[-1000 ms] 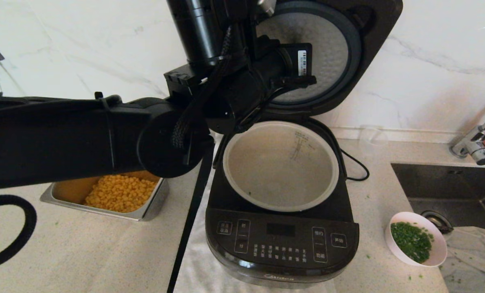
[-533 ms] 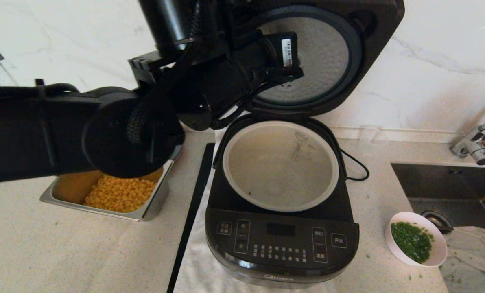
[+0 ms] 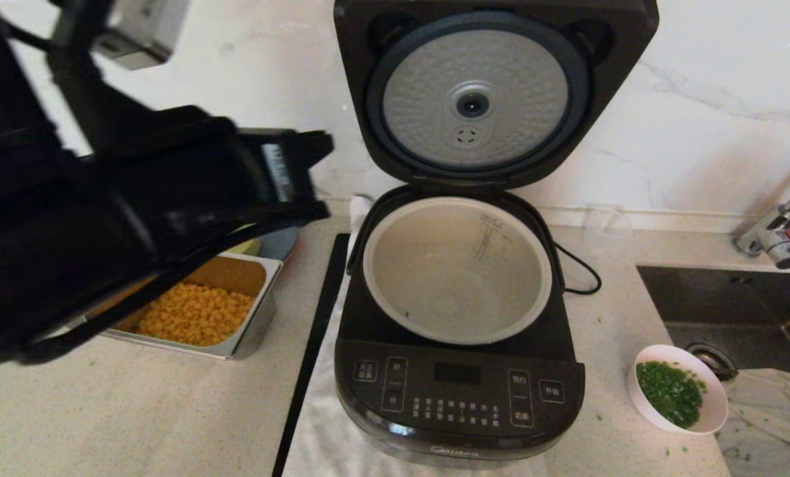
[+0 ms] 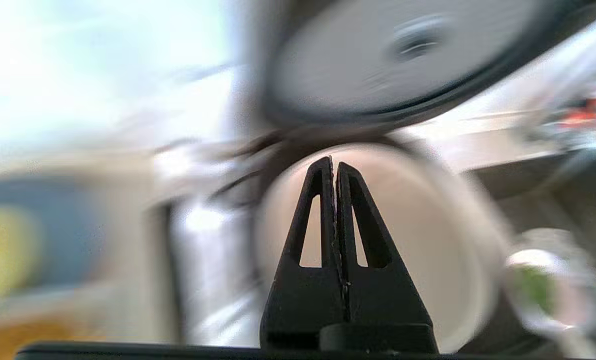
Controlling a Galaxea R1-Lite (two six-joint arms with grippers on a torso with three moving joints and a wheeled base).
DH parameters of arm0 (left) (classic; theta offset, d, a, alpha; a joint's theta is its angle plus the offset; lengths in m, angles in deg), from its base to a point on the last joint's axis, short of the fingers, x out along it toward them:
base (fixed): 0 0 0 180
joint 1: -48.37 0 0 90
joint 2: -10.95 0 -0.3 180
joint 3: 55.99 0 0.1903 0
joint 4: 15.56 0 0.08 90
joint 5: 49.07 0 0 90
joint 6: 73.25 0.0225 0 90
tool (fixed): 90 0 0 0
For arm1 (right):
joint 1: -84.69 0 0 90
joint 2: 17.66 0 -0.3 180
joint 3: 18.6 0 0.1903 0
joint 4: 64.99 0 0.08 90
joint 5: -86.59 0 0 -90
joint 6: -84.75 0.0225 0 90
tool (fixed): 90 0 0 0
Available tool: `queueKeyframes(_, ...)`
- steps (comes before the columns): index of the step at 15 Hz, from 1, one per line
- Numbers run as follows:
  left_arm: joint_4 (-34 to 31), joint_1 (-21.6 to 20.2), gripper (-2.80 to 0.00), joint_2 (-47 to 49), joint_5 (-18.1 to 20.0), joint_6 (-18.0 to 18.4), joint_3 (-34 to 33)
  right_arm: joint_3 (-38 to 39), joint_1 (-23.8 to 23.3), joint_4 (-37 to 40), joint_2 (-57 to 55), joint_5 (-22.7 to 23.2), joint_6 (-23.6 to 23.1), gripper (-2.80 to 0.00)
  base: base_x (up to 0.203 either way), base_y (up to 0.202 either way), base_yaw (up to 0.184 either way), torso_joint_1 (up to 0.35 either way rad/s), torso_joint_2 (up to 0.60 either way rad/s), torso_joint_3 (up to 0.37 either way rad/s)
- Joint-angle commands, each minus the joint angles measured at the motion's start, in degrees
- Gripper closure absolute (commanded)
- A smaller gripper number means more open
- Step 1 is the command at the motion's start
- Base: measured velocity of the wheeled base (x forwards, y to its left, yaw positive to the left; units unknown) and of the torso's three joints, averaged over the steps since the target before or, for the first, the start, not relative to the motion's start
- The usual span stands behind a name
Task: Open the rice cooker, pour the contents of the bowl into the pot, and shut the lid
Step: Turn on the tap
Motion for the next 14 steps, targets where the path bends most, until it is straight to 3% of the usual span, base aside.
queueKeyframes(1, -4.4, -7.9, 0.0, -16.0, -1.4, -0.2, -7.6, 0.0, 0.0, 0.0, 0.0, 0.0, 0.0, 0.0, 0.0, 0.0, 0.0, 0.0, 0.0, 0.0)
queueKeyframes(7, -16.2, -31.8, 0.0, -43.7, -4.8, -0.5, -24.0, 0.0, 0.0, 0.0, 0.0, 0.0, 0.0, 0.0, 0.0, 0.0, 0.0, 0.0, 0.0, 0.0)
queueKeyframes(10, -21.6, -38.5, 0.0, -56.5, -7.3, -0.7, -33.5, 0.0, 0.0, 0.0, 0.0, 0.0, 0.0, 0.0, 0.0, 0.0, 0.0, 0.0, 0.0, 0.0)
queueKeyframes(14, -26.5, -42.2, 0.0, -72.6, -6.5, -0.6, -43.9, 0.0, 0.0, 0.0, 0.0, 0.0, 0.0, 0.0, 0.0, 0.0, 0.0, 0.0, 0.0, 0.0)
